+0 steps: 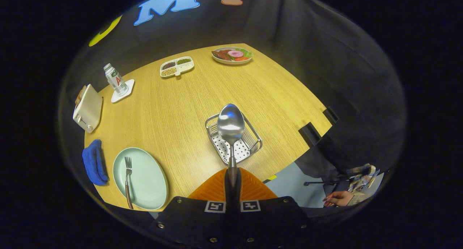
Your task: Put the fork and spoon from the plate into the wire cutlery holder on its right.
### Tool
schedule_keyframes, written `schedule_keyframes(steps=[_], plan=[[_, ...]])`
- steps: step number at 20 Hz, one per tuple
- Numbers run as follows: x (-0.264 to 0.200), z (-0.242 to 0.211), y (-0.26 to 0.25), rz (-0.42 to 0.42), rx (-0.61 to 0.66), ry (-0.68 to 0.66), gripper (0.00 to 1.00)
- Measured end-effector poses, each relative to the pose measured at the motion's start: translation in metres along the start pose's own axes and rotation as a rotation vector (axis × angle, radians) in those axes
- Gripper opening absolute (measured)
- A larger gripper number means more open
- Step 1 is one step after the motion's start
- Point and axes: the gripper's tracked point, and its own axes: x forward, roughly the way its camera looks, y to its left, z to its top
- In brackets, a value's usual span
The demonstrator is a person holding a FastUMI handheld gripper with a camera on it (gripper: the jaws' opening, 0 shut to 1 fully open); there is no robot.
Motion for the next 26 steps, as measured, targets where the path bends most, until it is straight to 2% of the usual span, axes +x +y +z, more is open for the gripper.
schedule_keyframes(steps=[11,17,20,24,26], plan=[[0.009,-0.005,-0.004,0.003,-0.094,0.145,0.01],[0.003,0.01,-0.008,-0.007,-0.106,0.116,0.1],[-0.001,0.023,-0.007,-0.013,-0.117,0.076,0.1],[-0.007,0.039,-0.008,-0.027,-0.147,0.015,0.75],[-0.008,0.042,-0.006,-0.025,-0.154,0.002,0.74]])
